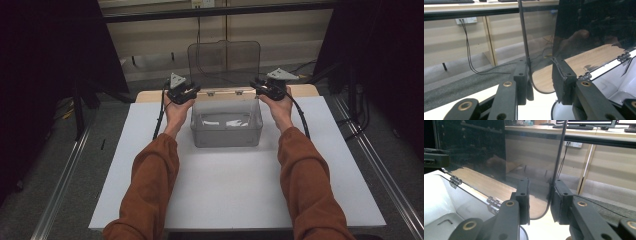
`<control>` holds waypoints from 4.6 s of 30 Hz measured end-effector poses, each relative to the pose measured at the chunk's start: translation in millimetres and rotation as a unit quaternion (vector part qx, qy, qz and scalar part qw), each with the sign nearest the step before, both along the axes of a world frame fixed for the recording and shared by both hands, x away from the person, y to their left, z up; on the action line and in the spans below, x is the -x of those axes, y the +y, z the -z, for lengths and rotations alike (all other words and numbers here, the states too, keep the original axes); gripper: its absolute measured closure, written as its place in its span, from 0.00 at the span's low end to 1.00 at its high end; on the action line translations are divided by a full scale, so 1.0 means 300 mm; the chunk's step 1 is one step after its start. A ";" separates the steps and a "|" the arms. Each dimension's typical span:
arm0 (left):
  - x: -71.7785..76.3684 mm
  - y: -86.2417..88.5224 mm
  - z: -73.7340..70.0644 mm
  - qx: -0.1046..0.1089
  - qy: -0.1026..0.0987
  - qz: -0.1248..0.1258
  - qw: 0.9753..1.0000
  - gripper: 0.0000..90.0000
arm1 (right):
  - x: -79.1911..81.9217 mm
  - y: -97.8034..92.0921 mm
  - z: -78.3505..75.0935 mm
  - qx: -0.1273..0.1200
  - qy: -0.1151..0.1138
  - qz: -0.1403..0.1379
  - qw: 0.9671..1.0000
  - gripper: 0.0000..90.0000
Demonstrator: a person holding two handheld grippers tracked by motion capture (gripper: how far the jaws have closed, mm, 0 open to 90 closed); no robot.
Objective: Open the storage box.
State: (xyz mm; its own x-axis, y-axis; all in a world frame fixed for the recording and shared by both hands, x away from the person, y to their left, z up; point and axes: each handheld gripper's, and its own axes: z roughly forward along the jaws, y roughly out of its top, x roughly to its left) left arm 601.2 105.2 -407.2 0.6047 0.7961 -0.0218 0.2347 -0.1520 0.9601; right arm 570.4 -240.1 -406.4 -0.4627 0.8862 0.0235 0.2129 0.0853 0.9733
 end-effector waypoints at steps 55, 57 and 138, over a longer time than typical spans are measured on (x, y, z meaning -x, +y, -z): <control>-0.082 -0.010 0.004 0.047 0.146 -0.016 0.988 0.57 | -0.094 -0.008 0.023 -0.154 0.190 0.043 0.969 0.73; -0.083 -0.009 0.006 0.049 0.151 -0.015 0.987 0.56 | -0.095 -0.009 0.026 -0.160 0.195 0.044 0.967 0.72; -0.084 -0.033 0.045 0.042 0.123 -0.034 0.991 0.25 | -0.086 0.007 0.040 -0.128 0.163 0.071 0.976 0.43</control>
